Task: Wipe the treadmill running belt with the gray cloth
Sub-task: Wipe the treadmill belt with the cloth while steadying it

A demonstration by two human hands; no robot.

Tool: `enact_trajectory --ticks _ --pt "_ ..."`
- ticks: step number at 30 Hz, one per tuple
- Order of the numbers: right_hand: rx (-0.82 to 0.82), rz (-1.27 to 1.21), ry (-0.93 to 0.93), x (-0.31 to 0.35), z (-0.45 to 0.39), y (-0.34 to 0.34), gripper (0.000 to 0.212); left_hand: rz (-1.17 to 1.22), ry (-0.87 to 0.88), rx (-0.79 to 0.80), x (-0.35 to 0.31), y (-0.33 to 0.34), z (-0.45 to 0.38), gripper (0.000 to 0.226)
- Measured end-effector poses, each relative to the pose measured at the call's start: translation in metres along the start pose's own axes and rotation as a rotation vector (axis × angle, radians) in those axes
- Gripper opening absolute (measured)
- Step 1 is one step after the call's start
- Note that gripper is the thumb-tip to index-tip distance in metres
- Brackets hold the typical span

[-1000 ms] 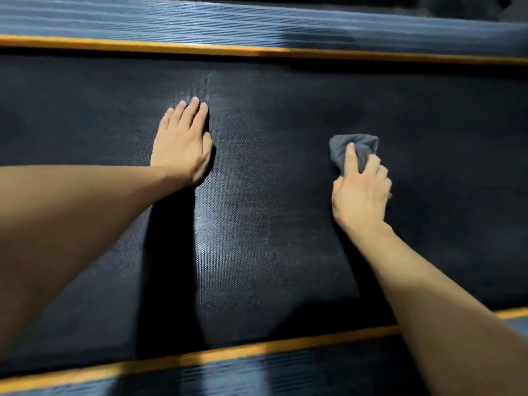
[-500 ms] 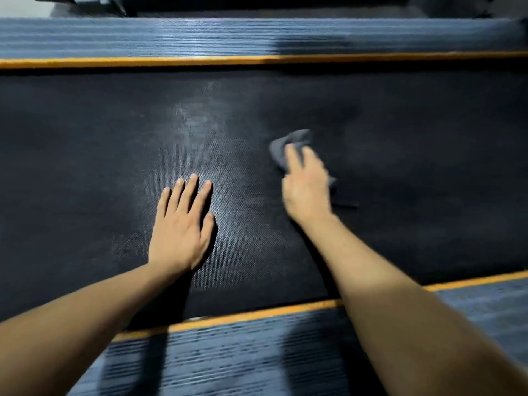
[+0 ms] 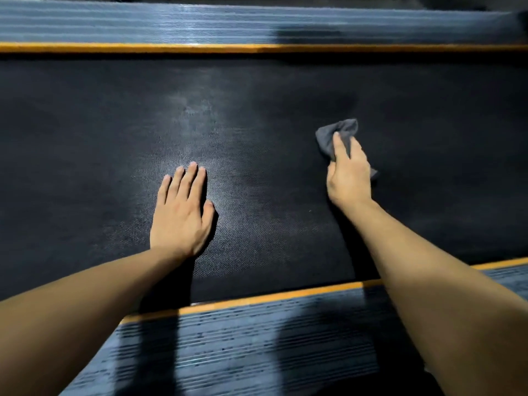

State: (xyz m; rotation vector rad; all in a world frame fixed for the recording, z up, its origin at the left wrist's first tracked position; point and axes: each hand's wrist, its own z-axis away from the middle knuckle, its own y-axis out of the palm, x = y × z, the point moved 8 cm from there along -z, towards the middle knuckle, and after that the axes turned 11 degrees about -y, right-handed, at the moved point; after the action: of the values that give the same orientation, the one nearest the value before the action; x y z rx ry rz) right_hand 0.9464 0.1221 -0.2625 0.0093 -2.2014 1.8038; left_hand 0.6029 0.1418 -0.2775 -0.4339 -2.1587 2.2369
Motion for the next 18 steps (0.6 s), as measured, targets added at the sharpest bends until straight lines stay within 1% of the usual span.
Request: enact_trajectory --ticks 1,3,5,7,8,10,11,13,15,17,18 --pt "-0.023 0.001 -0.016 0.016 0.003 0.001 0.060 0.000 -0.002 0.001 0.001 0.000 0.000 0.065" --pt "-0.028 -0.017 -0.095 0.070 0.015 0.013 0.063 -0.007 -0.002 0.001 0.000 0.000 0.000 0.065" --pt "-0.002 -0.110 -0.224 0.135 0.034 0.028 0.064 -0.014 0.003 0.002 0.000 0.000 -0.001 0.065" --pt "0.021 -0.176 -0.335 0.182 0.053 0.035 0.065 -0.015 0.009 0.007 0.001 0.000 -0.001 0.066" --pt "0.042 -0.183 -0.371 0.190 0.058 0.036 0.066 -0.016 0.011 0.007 0.001 0.000 0.000 0.066" --pt "0.051 -0.152 -0.407 0.176 0.055 0.033 0.065 -0.013 0.015 -0.008 0.001 -0.001 -0.001 0.066" --pt "0.032 -0.116 -0.362 0.156 0.052 0.029 0.065 -0.010 0.016 -0.008 0.001 -0.001 -0.002 0.065" --pt "-0.032 -0.010 -0.143 0.097 0.050 0.017 0.066 -0.015 0.009 0.007 0.002 0.001 -0.002 0.065" --pt "-0.015 0.066 0.076 0.041 0.058 0.004 0.067 -0.021 -0.003 0.010 0.003 0.002 -0.001 0.066" --pt "0.001 0.048 0.223 0.011 0.066 -0.002 0.066 -0.012 -0.003 0.011 0.001 0.003 -0.001 0.066" --pt "-0.007 0.035 0.246 0.014 0.068 -0.002 0.065 -0.009 -0.003 0.006 0.001 0.003 -0.001 0.066"
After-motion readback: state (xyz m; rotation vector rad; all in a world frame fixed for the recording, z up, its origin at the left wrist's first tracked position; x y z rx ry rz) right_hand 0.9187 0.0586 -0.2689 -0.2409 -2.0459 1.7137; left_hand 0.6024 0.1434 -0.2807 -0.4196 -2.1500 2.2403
